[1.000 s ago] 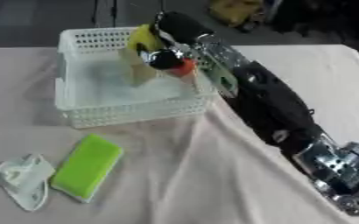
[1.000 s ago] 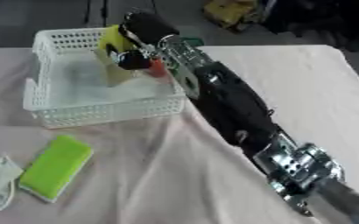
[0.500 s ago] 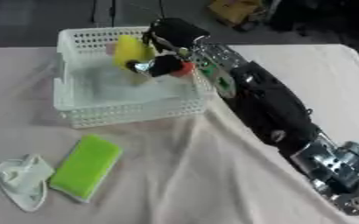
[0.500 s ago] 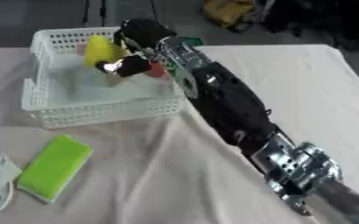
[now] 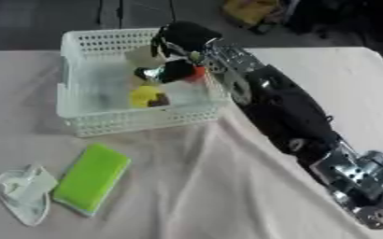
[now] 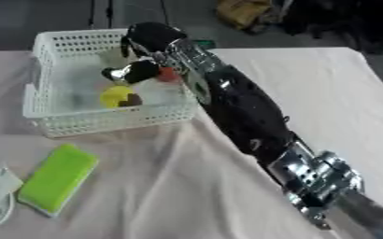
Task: Pick up objects on the table and place them in the box.
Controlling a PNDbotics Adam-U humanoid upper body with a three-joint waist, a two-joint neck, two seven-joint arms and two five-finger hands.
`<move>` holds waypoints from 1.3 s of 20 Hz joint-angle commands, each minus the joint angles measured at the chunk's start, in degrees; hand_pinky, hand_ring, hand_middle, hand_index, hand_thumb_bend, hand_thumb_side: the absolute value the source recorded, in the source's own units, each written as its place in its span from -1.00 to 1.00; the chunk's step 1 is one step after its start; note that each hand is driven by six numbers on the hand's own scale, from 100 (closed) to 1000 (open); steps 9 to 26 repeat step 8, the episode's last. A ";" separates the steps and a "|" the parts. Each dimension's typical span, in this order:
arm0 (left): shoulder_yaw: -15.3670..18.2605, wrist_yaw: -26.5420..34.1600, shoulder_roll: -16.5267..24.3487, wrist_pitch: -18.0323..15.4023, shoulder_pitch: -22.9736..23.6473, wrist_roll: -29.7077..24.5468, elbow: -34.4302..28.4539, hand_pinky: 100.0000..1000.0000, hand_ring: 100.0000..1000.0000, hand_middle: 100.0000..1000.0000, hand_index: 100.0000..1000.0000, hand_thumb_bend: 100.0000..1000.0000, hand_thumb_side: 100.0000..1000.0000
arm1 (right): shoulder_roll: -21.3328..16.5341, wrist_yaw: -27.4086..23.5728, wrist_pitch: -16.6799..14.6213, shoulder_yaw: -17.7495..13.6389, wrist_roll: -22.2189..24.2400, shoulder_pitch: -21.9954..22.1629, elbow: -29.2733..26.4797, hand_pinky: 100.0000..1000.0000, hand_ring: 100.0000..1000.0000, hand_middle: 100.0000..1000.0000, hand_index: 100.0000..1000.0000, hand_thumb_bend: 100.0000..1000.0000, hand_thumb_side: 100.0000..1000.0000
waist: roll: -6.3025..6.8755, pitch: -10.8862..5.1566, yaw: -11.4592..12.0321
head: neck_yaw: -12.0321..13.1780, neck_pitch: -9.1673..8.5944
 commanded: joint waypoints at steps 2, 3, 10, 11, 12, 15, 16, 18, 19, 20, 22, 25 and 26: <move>0.35 0.31 0.69 -0.01 -0.48 -0.21 -0.86 1.00 0.99 0.88 0.94 -1.00 0.84 | -0.79 0.07 0.37 -0.51 -0.65 -1.51 -1.15 0.69 0.67 -0.16 0.35 -0.09 0.93 | 0.46 -1.14 -0.17 | -0.27 -0.09; 0.37 0.33 0.67 -0.02 -0.44 -0.17 -0.86 1.00 0.99 0.88 0.94 -1.00 0.84 | -0.77 -0.33 0.49 -0.64 -0.77 -1.54 -1.51 0.69 0.67 -0.16 0.35 -0.09 0.93 | 0.51 -1.21 -0.22 | -0.21 -0.04; 0.73 0.16 0.83 0.07 0.18 0.18 -0.86 1.00 0.99 0.88 0.94 -1.00 0.83 | -1.96 -5.11 1.97 -2.00 -1.43 -1.11 -6.43 0.62 0.62 -0.24 0.32 -0.06 0.97 | 0.71 -1.61 -0.89 | 0.43 0.28; 0.73 0.16 0.83 0.07 0.18 0.18 -0.86 1.00 0.99 0.88 0.94 -1.00 0.83 | -1.96 -5.11 1.97 -2.00 -1.43 -1.11 -6.43 0.62 0.62 -0.24 0.32 -0.06 0.97 | 0.71 -1.61 -0.89 | 0.43 0.28; 0.73 0.16 0.83 0.07 0.18 0.18 -0.86 1.00 0.99 0.88 0.94 -1.00 0.83 | -1.96 -5.11 1.97 -2.00 -1.43 -1.11 -6.43 0.62 0.62 -0.24 0.32 -0.06 0.97 | 0.71 -1.61 -0.89 | 0.43 0.28; 0.73 0.16 0.83 0.07 0.18 0.18 -0.86 1.00 0.99 0.88 0.94 -1.00 0.83 | -1.96 -5.11 1.97 -2.00 -1.43 -1.11 -6.43 0.62 0.62 -0.24 0.32 -0.06 0.97 | 0.71 -1.61 -0.89 | 0.43 0.28; 0.73 0.16 0.83 0.07 0.18 0.18 -0.86 1.00 0.99 0.88 0.94 -1.00 0.83 | -1.96 -5.11 1.97 -2.00 -1.43 -1.11 -6.43 0.62 0.62 -0.24 0.32 -0.06 0.97 | 0.71 -1.61 -0.89 | 0.43 0.28; 0.73 0.16 0.83 0.07 0.18 0.18 -0.86 1.00 0.99 0.88 0.94 -1.00 0.83 | -1.96 -5.11 1.97 -2.00 -1.43 -1.11 -6.43 0.62 0.62 -0.24 0.32 -0.06 0.97 | 0.71 -1.61 -0.89 | 0.43 0.28; 0.73 0.16 0.83 0.07 0.18 0.18 -0.86 1.00 0.99 0.88 0.94 -1.00 0.83 | -1.96 -5.11 1.97 -2.00 -1.43 -1.11 -6.43 0.62 0.62 -0.24 0.32 -0.06 0.97 | 0.71 -1.61 -0.89 | 0.43 0.28; 0.73 0.16 0.83 0.07 0.18 0.18 -0.86 1.00 0.99 0.88 0.94 -1.00 0.83 | -1.96 -5.11 1.97 -2.00 -1.43 -1.11 -6.43 0.62 0.62 -0.24 0.32 -0.06 0.97 | 0.71 -1.61 -0.89 | 0.43 0.28; 0.73 0.16 0.83 0.07 0.18 0.18 -0.86 1.00 0.99 0.88 0.94 -1.00 0.83 | -1.96 -5.11 1.97 -2.00 -1.43 -1.11 -6.43 0.62 0.62 -0.24 0.32 -0.06 0.97 | 0.71 -1.61 -0.89 | 0.43 0.28; 0.73 0.16 0.83 0.07 0.18 0.18 -0.86 1.00 0.99 0.88 0.94 -1.00 0.83 | -1.96 -5.11 1.97 -2.00 -1.43 -1.11 -6.43 0.62 0.62 -0.24 0.32 -0.06 0.97 | 0.71 -1.61 -0.89 | 0.43 0.28; 0.73 0.16 0.83 0.07 0.18 0.18 -0.86 1.00 0.99 0.88 0.94 -1.00 0.83 | -1.96 -5.11 1.97 -2.00 -1.43 -1.11 -6.43 0.62 0.62 -0.24 0.32 -0.06 0.97 | 0.71 -1.61 -0.89 | 0.43 0.28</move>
